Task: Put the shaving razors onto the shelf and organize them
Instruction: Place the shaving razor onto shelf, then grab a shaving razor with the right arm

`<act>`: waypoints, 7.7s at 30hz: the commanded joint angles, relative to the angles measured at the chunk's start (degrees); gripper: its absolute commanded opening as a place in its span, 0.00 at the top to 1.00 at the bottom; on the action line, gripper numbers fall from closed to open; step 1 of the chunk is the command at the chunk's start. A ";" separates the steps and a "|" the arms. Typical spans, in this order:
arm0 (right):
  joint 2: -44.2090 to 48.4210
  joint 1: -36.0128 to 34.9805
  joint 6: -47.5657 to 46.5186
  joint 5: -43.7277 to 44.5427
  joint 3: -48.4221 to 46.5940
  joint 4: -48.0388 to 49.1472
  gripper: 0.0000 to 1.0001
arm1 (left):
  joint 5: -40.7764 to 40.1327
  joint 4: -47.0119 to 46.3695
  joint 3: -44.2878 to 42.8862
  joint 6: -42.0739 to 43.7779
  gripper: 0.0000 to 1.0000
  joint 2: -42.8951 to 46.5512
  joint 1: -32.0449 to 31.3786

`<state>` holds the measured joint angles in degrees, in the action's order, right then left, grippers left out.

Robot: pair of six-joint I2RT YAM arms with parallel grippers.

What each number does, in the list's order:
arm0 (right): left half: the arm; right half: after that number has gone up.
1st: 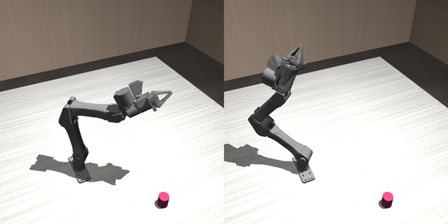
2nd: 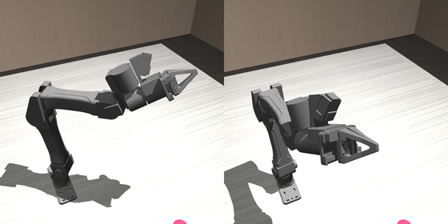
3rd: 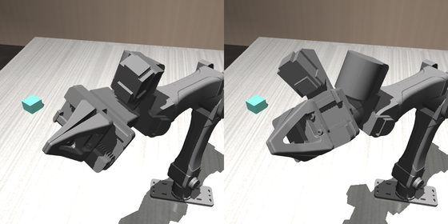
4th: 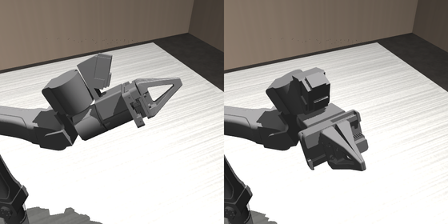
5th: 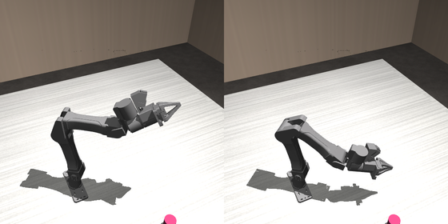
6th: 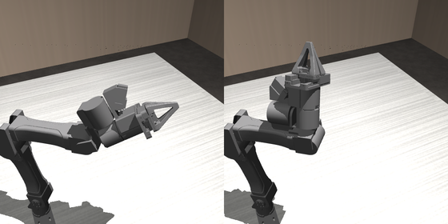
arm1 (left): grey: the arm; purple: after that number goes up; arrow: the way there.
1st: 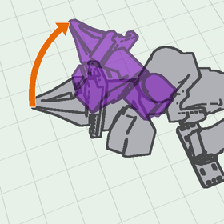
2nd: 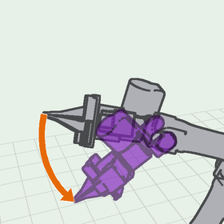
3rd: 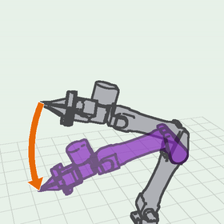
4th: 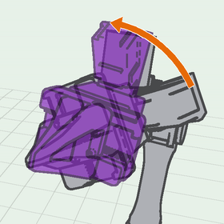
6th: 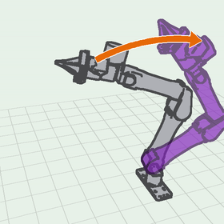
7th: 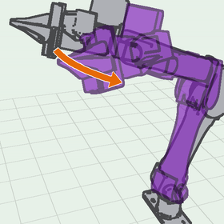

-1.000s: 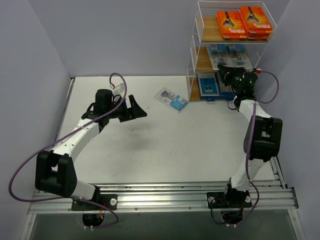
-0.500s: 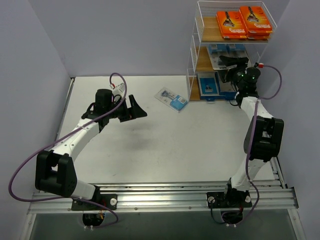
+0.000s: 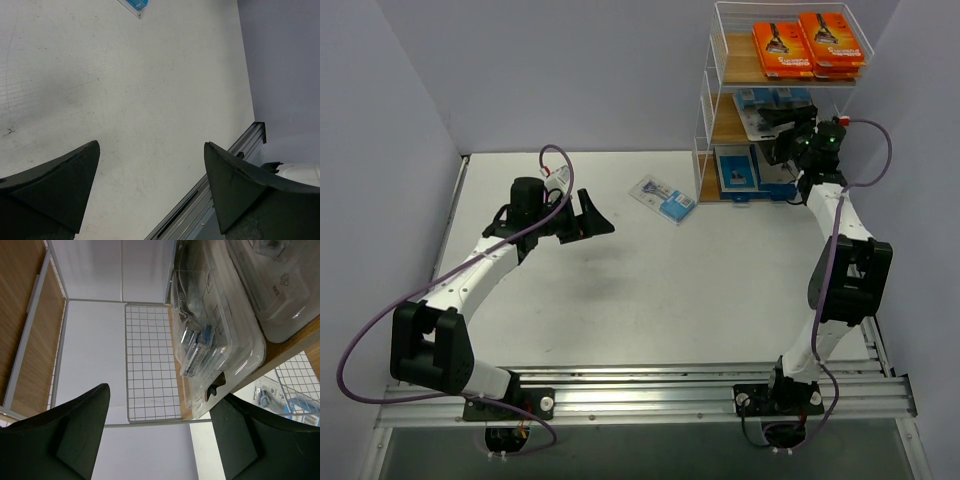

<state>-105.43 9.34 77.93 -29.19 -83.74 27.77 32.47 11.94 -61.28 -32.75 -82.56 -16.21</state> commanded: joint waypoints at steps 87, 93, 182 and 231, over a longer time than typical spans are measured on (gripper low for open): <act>2.15 -3.10 -8.67 5.55 -10.91 -22.85 0.15 | 4.53 2.73 -4.82 1.46 0.06 0.65 -0.40; 4.00 -3.10 -8.67 4.67 -8.37 -21.09 0.13 | 4.53 2.56 -4.91 1.73 0.06 0.83 -0.40; -16.31 -50.55 -99.18 5.11 -7.67 -40.41 0.89 | -21.83 11.08 -6.93 13.06 0.06 12.34 1.35; 14.73 -77.90 -31.44 55.56 36.11 -30.50 0.49 | -22.18 9.32 -5.17 11.57 0.06 11.99 0.21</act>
<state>-88.68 -68.40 40.64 20.71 -48.53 -3.68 9.21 22.94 -65.69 -20.80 -71.05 -15.38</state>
